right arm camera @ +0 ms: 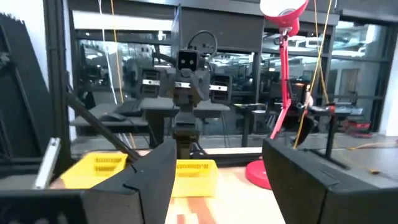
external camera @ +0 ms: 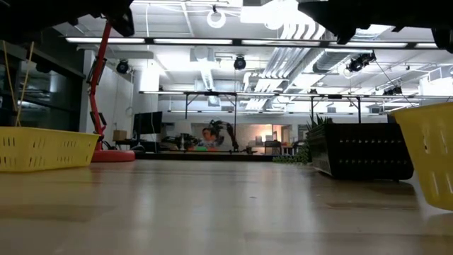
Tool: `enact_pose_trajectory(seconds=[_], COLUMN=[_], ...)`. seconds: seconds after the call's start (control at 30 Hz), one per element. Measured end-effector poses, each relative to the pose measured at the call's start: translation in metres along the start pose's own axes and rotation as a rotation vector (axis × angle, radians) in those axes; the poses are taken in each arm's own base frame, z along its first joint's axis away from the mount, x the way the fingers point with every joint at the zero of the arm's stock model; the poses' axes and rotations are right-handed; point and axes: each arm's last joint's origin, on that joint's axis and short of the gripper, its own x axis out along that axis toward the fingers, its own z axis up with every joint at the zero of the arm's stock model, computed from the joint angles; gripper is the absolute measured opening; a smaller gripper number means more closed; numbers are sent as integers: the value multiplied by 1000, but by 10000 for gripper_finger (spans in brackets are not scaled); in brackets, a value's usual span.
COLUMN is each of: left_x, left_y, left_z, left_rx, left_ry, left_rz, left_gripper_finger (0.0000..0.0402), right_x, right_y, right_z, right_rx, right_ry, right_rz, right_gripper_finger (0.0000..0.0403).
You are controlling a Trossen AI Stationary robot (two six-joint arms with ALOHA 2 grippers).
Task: Stack baskets by color
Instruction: Stack the bottom left yellow basket on the top yellow basket
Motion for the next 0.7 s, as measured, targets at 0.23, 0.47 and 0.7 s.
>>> enact_pose_trajectory(seconds=[0.23, 0.47, 0.7], left_x=[6, 9, 9], left_y=[1, 1, 1], left_z=[-5, -12, -8], left_rx=[8, 6, 8], left_ry=[3, 40, 2], left_rz=[3, 5, 3], left_gripper_finger=[122, 122, 122], right_x=[8, 16, 18], right_y=[-17, -32, -34], right_z=[-5, -8, -9], right_rx=[-59, -21, 9], right_ry=[23, 18, 7], right_rz=[-77, -29, 92], right_gripper_finger=[224, 224, 224])
